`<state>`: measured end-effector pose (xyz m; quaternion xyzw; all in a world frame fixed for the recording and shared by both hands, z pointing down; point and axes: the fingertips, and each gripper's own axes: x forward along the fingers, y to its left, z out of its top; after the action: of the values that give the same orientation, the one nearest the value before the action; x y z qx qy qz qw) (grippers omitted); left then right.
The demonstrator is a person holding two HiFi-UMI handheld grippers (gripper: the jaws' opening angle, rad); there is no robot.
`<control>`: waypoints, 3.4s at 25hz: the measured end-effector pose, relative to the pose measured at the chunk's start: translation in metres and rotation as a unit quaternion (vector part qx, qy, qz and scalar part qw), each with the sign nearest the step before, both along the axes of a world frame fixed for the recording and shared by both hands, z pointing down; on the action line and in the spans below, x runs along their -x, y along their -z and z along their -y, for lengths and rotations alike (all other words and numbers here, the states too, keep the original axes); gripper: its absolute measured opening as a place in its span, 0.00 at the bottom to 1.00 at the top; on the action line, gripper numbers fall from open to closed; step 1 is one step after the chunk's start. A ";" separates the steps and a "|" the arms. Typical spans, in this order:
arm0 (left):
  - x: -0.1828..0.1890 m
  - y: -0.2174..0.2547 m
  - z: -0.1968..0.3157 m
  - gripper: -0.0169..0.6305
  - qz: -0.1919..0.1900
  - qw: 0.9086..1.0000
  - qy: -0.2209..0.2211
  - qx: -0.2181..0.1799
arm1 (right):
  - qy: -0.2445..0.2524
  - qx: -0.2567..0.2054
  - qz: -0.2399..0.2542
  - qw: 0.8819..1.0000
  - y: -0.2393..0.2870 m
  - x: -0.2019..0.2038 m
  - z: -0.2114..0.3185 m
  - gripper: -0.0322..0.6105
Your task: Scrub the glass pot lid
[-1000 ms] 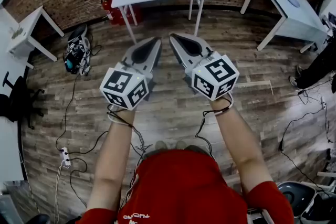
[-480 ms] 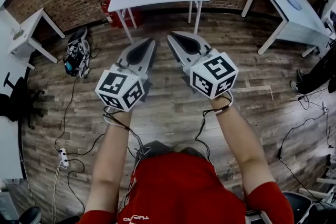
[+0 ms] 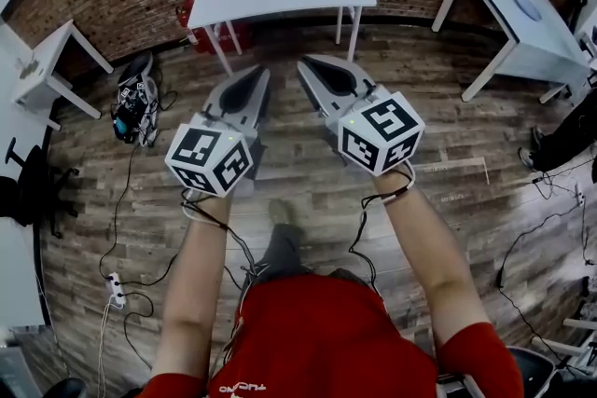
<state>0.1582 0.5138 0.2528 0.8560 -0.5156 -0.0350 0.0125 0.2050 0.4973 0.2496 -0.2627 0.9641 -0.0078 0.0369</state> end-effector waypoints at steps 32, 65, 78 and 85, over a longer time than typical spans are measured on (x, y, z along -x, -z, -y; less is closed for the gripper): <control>0.182 -0.016 0.382 0.05 -0.020 0.999 -0.045 0.001 | -0.045 0.004 -0.031 0.999 -0.024 0.173 0.374 0.10; 0.281 -0.086 0.805 0.05 0.013 0.996 0.048 0.069 | -0.010 0.012 -0.095 0.995 -0.072 0.265 0.805 0.10; 0.355 -0.158 0.912 0.06 0.019 0.988 0.044 0.147 | -0.126 0.091 -0.199 0.968 -0.164 0.287 0.925 0.10; 0.380 -0.215 0.949 0.25 0.017 0.969 0.049 0.243 | -0.132 0.162 -0.275 0.938 -0.225 0.279 0.964 0.27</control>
<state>-0.2218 -0.4352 0.4674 0.8014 -0.5502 0.1051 0.2097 -0.0744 -0.4663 0.4742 -0.3824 0.8789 -0.0866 -0.2717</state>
